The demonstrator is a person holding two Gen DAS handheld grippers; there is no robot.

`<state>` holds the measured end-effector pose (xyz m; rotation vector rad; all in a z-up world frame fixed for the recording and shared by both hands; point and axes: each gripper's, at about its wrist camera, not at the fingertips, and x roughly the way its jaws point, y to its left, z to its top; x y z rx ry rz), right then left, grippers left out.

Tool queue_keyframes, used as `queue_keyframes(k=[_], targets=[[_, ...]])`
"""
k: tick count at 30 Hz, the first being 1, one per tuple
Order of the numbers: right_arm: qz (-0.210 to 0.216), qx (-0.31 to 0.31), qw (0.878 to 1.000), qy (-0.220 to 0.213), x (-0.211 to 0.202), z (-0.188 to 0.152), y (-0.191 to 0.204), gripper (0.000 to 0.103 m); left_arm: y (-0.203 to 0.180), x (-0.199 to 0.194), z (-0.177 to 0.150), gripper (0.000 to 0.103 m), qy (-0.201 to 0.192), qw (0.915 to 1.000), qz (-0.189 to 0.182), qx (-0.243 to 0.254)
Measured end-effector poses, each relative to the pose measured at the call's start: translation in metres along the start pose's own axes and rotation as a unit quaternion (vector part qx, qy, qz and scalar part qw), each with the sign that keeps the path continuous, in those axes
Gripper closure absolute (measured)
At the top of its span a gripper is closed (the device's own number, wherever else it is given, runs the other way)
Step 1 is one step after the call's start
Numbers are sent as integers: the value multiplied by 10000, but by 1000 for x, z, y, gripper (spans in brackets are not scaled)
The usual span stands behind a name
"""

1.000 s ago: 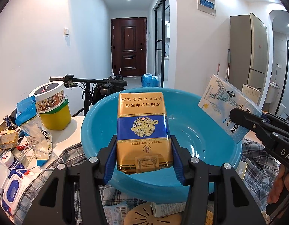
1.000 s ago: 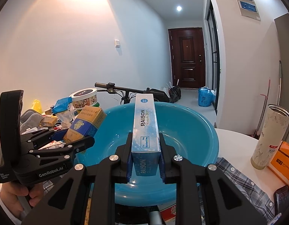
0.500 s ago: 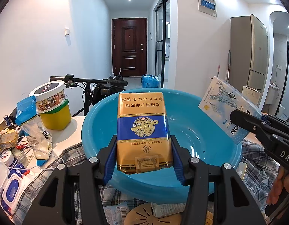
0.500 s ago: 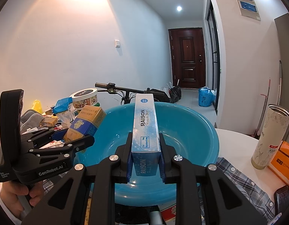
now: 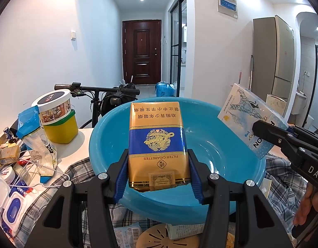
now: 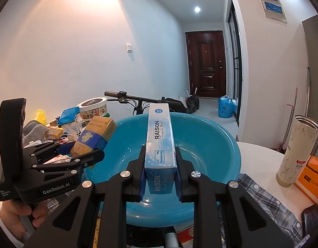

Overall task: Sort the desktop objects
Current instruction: 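Hold the gold-blue box above the basin with the left gripper while the right holds the RAISON box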

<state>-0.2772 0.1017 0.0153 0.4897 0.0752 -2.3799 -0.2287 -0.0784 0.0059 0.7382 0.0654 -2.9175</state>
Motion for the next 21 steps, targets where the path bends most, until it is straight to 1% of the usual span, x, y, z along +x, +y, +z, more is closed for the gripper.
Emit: queue_keyframes(k=[21], targets=[[-22, 2, 10000, -10, 3, -1, 3, 82, -1, -1, 0, 49, -10, 10000, -2, 2]])
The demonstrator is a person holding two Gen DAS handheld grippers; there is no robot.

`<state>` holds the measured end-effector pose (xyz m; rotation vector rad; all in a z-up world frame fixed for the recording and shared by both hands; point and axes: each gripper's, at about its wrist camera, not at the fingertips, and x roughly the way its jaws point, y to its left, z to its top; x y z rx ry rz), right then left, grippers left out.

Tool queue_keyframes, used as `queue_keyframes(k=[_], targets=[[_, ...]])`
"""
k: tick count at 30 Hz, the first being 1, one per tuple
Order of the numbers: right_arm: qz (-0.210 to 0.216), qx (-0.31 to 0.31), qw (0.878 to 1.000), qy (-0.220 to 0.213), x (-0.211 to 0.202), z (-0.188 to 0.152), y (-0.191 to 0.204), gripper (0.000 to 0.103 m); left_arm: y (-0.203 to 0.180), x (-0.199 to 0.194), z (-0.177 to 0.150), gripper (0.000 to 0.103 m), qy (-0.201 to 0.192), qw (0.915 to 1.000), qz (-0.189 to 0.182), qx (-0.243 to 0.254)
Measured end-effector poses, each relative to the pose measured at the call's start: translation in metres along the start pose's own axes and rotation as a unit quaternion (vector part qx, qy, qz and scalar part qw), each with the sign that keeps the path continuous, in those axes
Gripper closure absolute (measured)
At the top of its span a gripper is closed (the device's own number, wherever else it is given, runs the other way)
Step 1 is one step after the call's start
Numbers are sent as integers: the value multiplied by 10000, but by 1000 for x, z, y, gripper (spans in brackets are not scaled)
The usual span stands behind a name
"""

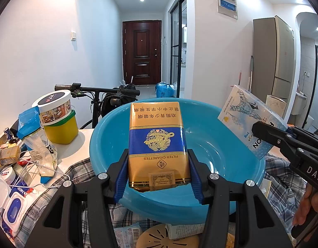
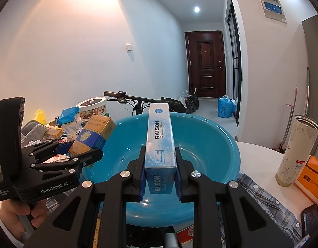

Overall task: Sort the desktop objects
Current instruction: 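Hold the gold-blue box above the basin with the left gripper while the right holds the RAISON box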

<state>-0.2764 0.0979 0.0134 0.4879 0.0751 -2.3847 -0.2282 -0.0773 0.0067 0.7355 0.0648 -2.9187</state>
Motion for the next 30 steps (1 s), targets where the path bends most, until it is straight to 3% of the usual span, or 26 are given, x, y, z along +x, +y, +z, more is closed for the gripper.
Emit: queue_keyframes(k=[30], targets=[[1, 37, 10000, -1, -3, 0, -3, 82, 1, 0, 1, 49, -10, 10000, -55, -26]])
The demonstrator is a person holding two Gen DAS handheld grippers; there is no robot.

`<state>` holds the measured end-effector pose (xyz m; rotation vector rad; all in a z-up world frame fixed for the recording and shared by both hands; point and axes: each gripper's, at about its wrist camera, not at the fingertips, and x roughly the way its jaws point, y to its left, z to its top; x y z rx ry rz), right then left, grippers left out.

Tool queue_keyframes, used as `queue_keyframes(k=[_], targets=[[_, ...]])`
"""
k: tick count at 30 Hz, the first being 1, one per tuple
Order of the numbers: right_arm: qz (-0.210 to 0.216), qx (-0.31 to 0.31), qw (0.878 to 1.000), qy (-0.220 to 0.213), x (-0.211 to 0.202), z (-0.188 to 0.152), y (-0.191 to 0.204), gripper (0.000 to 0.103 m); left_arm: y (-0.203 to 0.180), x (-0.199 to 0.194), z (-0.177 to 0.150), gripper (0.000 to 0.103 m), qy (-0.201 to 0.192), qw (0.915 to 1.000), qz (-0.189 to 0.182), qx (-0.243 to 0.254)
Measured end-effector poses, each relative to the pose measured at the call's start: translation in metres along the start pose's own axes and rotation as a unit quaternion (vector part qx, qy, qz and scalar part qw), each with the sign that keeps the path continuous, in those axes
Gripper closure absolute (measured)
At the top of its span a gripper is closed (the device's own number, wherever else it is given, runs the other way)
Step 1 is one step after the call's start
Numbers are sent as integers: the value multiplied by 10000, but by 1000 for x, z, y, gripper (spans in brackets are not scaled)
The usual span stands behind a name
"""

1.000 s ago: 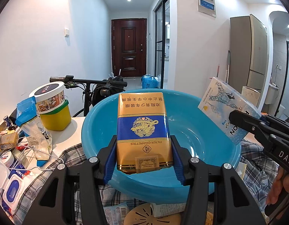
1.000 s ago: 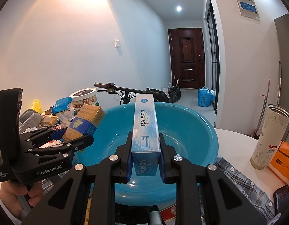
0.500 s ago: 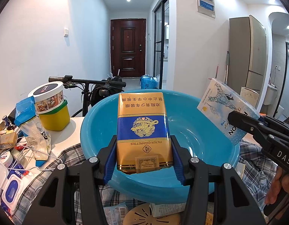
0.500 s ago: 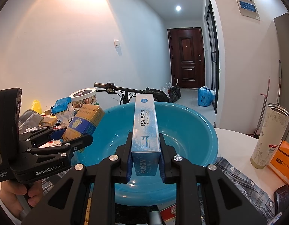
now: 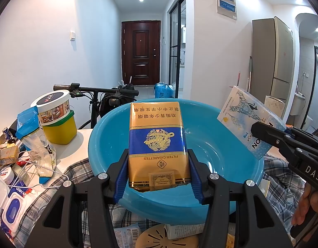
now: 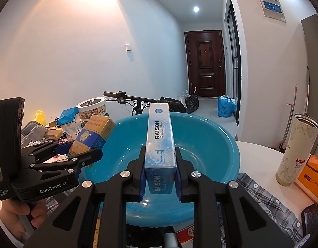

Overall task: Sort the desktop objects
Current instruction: 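Hold the gold-blue box above the basin with the left gripper while the right holds the RAISON box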

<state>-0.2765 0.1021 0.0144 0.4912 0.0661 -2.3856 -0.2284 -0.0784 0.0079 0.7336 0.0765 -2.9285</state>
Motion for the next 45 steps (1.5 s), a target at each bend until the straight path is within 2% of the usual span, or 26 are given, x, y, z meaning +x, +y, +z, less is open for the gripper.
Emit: queue_keyframes(k=[45], targets=[[-4, 39, 10000, -5, 3, 0, -3, 82, -3, -2, 1, 49, -26, 10000, -3, 44]])
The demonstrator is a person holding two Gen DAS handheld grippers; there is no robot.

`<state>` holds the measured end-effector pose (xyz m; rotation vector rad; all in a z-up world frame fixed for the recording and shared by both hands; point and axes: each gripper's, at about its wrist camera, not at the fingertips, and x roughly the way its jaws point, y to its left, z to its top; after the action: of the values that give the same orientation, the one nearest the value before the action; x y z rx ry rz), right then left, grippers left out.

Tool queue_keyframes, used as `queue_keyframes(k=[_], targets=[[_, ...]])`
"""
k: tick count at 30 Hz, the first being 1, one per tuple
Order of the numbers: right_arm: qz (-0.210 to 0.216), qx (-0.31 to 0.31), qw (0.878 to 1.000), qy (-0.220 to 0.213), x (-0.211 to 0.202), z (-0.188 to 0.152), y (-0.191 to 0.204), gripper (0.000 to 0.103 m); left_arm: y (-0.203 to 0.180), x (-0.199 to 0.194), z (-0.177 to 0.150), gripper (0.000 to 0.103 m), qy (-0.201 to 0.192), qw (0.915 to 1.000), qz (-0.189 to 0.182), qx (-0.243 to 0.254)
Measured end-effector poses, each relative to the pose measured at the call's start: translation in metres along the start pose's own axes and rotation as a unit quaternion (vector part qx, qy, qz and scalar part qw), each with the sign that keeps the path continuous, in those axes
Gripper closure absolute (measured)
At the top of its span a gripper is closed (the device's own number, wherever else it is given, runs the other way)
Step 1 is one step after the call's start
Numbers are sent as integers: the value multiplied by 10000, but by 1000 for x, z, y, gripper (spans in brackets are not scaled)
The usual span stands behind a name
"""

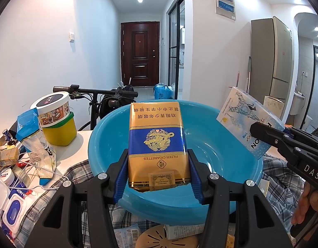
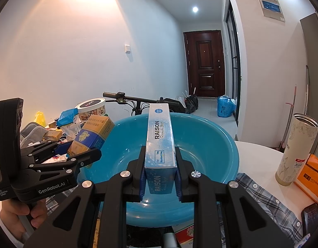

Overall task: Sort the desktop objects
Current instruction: 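Hold the gold-blue box above the basin with the left gripper while the right holds the RAISON box, then open the left gripper to drop the gold-blue box into the basin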

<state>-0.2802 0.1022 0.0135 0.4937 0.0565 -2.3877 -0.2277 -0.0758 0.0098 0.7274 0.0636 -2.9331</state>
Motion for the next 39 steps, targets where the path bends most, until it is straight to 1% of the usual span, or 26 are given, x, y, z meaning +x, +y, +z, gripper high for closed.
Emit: queue_keyframes(k=[39], targets=[[-53, -27, 10000, -14, 2, -3, 3, 82, 0, -3, 1, 49, -54, 10000, 9, 23]])
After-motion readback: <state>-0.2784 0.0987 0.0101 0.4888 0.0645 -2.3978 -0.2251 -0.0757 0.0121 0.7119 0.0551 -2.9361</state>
